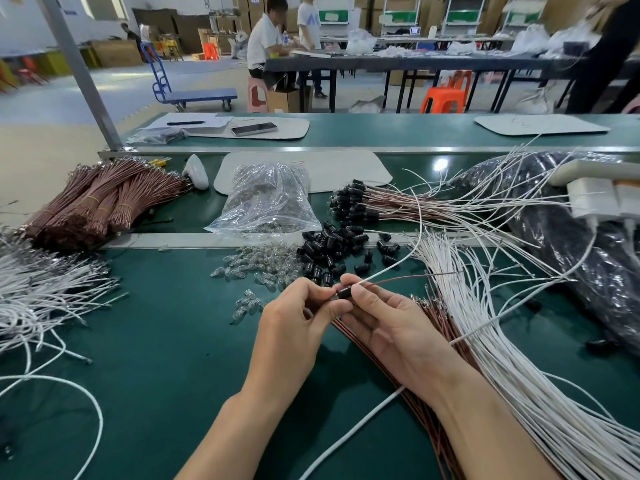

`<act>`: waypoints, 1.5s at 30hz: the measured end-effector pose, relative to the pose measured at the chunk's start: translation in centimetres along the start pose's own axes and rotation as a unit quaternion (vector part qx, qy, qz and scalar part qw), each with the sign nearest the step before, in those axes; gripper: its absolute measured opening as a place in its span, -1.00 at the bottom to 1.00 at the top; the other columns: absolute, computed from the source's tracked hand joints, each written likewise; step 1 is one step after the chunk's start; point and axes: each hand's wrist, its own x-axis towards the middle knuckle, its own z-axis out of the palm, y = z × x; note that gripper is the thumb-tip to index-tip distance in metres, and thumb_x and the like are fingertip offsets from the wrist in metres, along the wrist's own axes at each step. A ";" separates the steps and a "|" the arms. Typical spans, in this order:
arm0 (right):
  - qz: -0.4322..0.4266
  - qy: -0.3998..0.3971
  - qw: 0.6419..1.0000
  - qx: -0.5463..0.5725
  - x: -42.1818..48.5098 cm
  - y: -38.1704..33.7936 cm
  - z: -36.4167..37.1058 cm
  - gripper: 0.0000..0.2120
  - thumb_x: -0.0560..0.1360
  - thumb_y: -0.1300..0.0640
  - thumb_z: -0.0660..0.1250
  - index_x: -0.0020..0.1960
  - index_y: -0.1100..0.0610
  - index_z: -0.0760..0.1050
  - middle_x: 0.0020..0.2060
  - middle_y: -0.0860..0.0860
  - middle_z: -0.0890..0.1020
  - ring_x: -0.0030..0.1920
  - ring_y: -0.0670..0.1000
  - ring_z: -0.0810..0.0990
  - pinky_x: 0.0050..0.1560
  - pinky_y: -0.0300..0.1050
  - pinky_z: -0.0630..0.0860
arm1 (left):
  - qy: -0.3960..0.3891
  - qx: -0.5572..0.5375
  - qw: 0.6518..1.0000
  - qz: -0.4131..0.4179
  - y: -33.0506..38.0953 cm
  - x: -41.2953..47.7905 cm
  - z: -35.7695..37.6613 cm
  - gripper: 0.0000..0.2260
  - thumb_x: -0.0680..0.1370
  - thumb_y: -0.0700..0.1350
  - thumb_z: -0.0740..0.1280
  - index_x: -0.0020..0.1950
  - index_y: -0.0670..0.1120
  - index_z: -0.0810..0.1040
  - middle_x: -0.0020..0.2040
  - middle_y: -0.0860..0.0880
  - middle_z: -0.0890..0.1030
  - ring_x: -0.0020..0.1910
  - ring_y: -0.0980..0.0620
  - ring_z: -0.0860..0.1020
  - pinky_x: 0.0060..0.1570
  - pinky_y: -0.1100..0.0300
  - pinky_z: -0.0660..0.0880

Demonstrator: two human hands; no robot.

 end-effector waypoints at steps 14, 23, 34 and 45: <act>-0.127 0.096 0.980 -0.123 0.3 0.7 0.3 -0.84 0.30 0.11 0.54 -0.11 0.04 0.74 -0.15 0.10 0.75 -0.11 0.01 0.74 -0.16 -0.25 0.62 | -0.030 0.172 0.985 0.019 1.0 -0.1 0.0 -0.60 0.59 0.40 0.02 0.21 0.19 0.40 -0.23 0.23 0.56 -0.21 0.16 0.54 -0.16 0.16 0.45; -0.114 0.080 0.975 -0.172 0.2 0.8 0.2 -0.78 0.39 0.10 0.47 0.01 0.15 0.66 -0.07 0.10 0.76 -0.02 0.03 0.75 -0.17 -0.28 0.61 | -0.064 0.216 0.974 -0.026 1.2 -0.1 0.2 -0.57 0.57 0.39 -0.14 -0.12 0.08 0.25 -0.37 0.05 0.52 -0.33 0.01 0.51 -0.24 0.01 0.48; -0.094 0.050 0.977 -0.183 0.2 0.6 -0.3 -0.89 0.58 0.24 0.34 0.07 0.25 0.57 -0.03 0.12 0.75 0.02 0.06 0.74 -0.13 -0.28 0.62 | -0.091 0.242 0.965 -0.039 1.5 0.1 0.5 -0.48 0.53 0.34 -0.27 -0.09 0.01 0.30 -0.24 0.02 0.62 -0.25 0.02 0.56 -0.12 -0.02 0.50; -0.111 0.059 0.972 -0.201 0.4 0.8 -0.4 -0.90 0.57 0.21 0.36 0.05 0.21 0.59 -0.04 0.10 0.76 0.02 0.05 0.74 -0.16 -0.27 0.62 | -0.057 0.271 0.960 -0.023 1.4 0.0 0.5 -0.55 0.57 0.37 -0.21 -0.22 0.07 0.19 -0.45 0.05 0.45 -0.46 0.15 0.41 -0.43 0.21 0.27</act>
